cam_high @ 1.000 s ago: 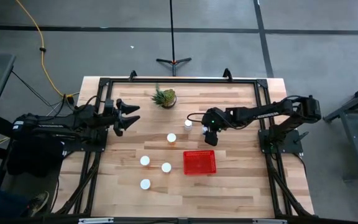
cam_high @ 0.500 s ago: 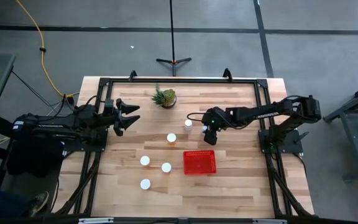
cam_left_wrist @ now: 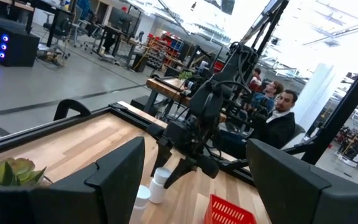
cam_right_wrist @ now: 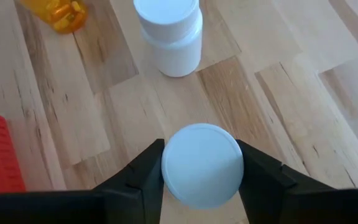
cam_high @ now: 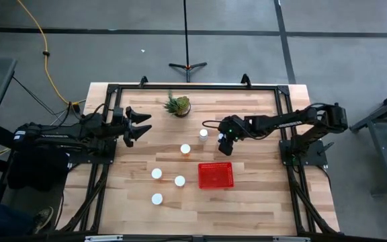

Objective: Pick and place pill bottles into a basket
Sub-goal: Put the white pill bottle into the red bin

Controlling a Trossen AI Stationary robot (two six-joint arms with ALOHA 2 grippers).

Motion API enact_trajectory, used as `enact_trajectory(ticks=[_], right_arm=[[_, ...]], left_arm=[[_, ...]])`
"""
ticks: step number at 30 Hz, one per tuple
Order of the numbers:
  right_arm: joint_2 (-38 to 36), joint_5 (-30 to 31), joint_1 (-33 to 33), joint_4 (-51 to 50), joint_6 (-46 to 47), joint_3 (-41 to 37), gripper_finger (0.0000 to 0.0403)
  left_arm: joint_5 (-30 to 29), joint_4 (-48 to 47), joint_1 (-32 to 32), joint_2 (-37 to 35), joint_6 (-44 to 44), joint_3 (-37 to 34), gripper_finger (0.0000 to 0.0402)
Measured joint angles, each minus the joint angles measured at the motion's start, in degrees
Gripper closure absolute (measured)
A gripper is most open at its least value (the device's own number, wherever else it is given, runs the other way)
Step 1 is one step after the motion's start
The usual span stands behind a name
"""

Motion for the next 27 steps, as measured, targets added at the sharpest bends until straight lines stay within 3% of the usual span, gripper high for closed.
enact_trajectory(ticks=[27], right_arm=[[-0.1, -0.5, 0.0, -0.9, -1.7, 0.0, 0.0236]], left_arm=[[-0.7, -0.1, 0.0, 0.0, 0.0, 0.0, 0.0087]])
